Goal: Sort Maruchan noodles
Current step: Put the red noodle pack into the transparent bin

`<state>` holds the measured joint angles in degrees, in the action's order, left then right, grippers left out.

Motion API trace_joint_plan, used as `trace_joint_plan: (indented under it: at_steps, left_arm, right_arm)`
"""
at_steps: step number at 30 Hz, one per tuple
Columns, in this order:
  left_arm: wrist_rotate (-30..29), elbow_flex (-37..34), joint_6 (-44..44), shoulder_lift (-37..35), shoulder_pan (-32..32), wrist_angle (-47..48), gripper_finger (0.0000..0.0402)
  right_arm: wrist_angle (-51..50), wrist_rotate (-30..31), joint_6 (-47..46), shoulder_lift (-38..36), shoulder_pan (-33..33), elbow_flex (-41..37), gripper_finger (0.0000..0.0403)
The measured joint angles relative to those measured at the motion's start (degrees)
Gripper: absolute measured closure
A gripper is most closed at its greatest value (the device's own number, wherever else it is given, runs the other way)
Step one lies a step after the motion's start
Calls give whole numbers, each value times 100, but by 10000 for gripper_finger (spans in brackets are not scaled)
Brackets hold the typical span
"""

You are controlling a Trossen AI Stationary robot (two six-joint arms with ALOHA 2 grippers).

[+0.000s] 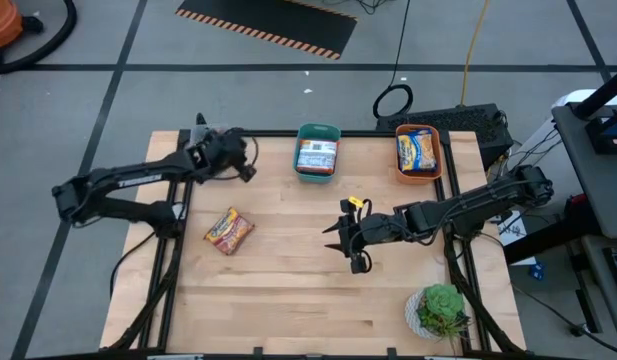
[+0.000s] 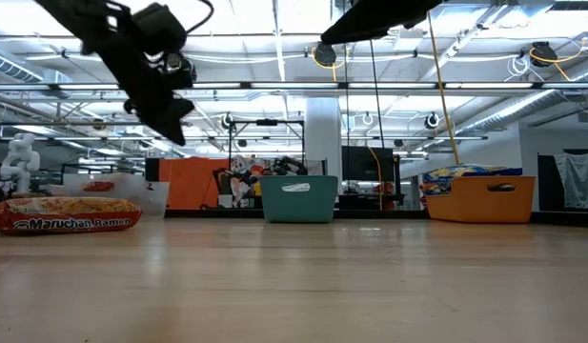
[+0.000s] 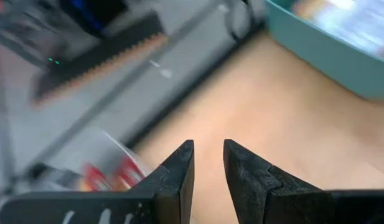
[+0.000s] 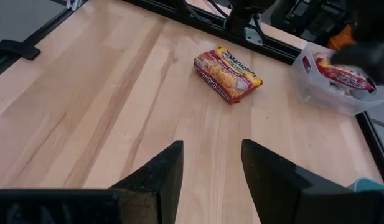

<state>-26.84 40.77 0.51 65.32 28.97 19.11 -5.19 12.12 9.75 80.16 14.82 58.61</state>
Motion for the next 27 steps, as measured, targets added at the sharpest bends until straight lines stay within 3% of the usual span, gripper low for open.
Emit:
trace_joint_plan:
  at_steps: [8,20,27]
  left_arm:
    - [1696,0,1606,-479,-824,1952,309]
    - [1499,-253,3441,-382,-2397,2329,309]
    - [1572,-280,4055,-396,-3289,2653,309]
  right_arm:
    - [-370,3,-254,-144,25,0,245]
    - [-684,-14,-2039,-646,224,2,245]
    - [-689,-15,-2712,-651,627,2,245]
